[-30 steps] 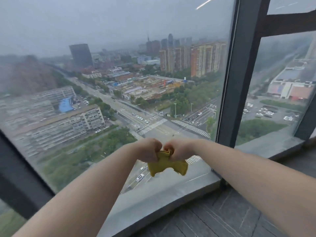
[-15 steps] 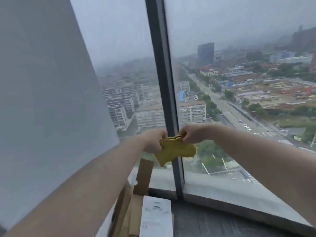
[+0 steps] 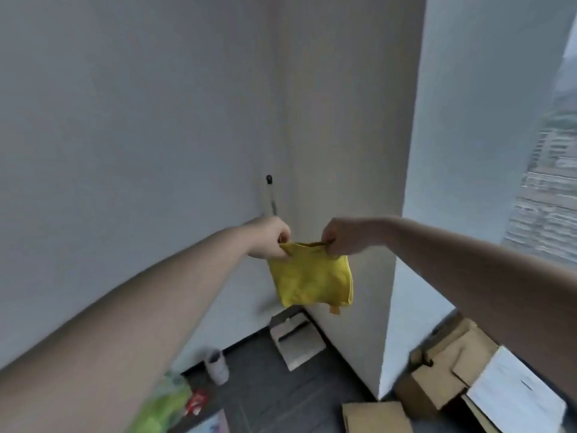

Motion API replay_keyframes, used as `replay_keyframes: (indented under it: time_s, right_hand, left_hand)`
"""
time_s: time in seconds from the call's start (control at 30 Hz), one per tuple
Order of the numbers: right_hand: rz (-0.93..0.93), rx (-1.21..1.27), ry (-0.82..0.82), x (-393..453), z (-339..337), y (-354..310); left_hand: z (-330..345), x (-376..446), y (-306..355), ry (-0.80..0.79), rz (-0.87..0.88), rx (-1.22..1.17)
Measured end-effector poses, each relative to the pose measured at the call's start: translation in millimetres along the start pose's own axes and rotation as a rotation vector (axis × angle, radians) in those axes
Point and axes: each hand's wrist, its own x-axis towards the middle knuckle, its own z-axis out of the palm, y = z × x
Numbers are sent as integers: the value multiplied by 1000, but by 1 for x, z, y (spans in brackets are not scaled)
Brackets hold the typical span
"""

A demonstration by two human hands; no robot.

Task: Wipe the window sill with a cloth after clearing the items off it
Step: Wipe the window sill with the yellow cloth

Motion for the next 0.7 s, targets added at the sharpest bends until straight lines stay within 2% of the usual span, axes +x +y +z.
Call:
replay_keyframes:
  time_s: [0.2, 0.3, 0.43, 0.7]
  right_hand:
    - [-340, -154, -68, 83, 22, -192]
    - [-502, -155, -100, 102, 37, -281]
    - [-693, -167, -146, 119, 60, -384]
    - [-977, -178, -238, 164, 108, -549]
  left_hand:
    - [16, -151, -147, 54, -343, -63]
    - [30, -222, -203, 70, -496, -73]
    - [47, -309, -261, 83, -660, -101]
    - [80, -438, -351, 108, -900, -156]
